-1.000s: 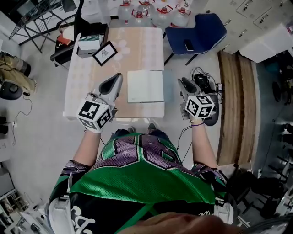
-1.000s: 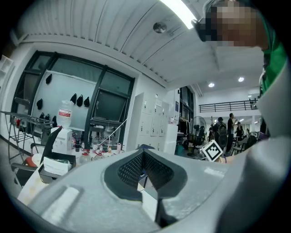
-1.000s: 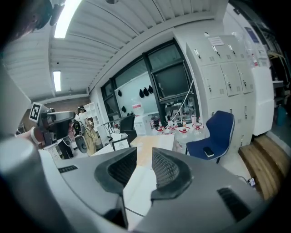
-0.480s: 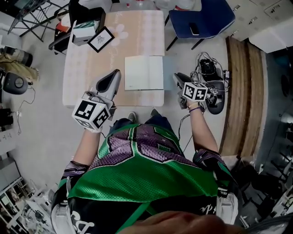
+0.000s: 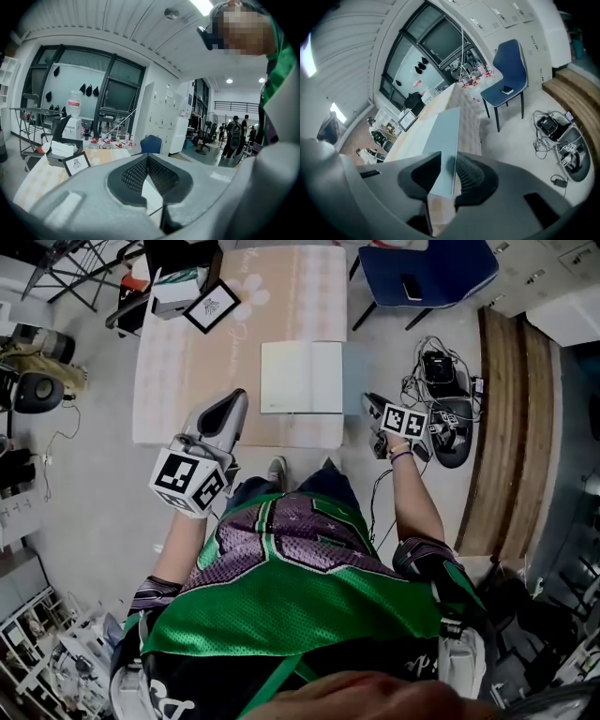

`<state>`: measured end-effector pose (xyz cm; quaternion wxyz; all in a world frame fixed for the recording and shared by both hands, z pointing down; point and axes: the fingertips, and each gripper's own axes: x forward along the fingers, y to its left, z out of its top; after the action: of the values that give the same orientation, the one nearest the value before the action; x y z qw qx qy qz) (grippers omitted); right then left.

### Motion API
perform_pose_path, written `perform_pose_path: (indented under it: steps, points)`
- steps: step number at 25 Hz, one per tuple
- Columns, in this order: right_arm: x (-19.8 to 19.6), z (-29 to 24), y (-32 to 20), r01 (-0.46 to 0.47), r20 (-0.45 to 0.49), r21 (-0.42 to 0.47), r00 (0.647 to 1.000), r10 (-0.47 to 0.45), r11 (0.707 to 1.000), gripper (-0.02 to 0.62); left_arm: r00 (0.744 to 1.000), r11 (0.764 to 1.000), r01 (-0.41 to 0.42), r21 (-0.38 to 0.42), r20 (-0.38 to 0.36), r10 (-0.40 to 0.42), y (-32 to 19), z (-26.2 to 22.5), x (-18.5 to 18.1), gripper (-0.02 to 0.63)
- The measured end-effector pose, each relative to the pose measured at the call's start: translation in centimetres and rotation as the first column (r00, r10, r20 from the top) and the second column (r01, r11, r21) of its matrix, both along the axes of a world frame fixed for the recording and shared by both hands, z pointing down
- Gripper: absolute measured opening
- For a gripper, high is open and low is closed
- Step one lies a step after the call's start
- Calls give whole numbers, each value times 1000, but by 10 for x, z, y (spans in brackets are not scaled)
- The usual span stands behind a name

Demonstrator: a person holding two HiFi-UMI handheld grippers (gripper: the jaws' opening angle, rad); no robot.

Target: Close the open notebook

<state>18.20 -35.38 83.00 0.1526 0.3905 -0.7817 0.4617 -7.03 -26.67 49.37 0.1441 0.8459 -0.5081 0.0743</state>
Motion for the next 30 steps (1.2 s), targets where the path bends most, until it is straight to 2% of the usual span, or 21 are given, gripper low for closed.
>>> perform_pose_path:
  steps: [6, 9, 17, 23, 30]
  points:
    - [0, 15, 7, -35, 181, -109, 982, 54, 993, 90, 1000, 1000, 0, -7, 17, 0, 7, 5, 2, 17]
    - [-4, 14, 10, -20, 234, -133, 971, 51, 991, 89, 1000, 1000, 2, -13, 20, -2, 10, 7, 1, 17]
    - [-5, -11, 11, 44, 174, -86, 984, -28, 995, 89, 1000, 1000, 10, 9, -3, -10, 16, 1, -1, 17]
    - [-13, -42, 17, 78, 146, -30, 987, -73, 997, 89, 999, 1000, 27, 14, -29, -27, 23, 3, -18, 17]
    - [-28, -78, 20, 151, 86, 41, 984, -154, 988, 89, 998, 998, 39, 39, -56, -37, 23, -5, -28, 17]
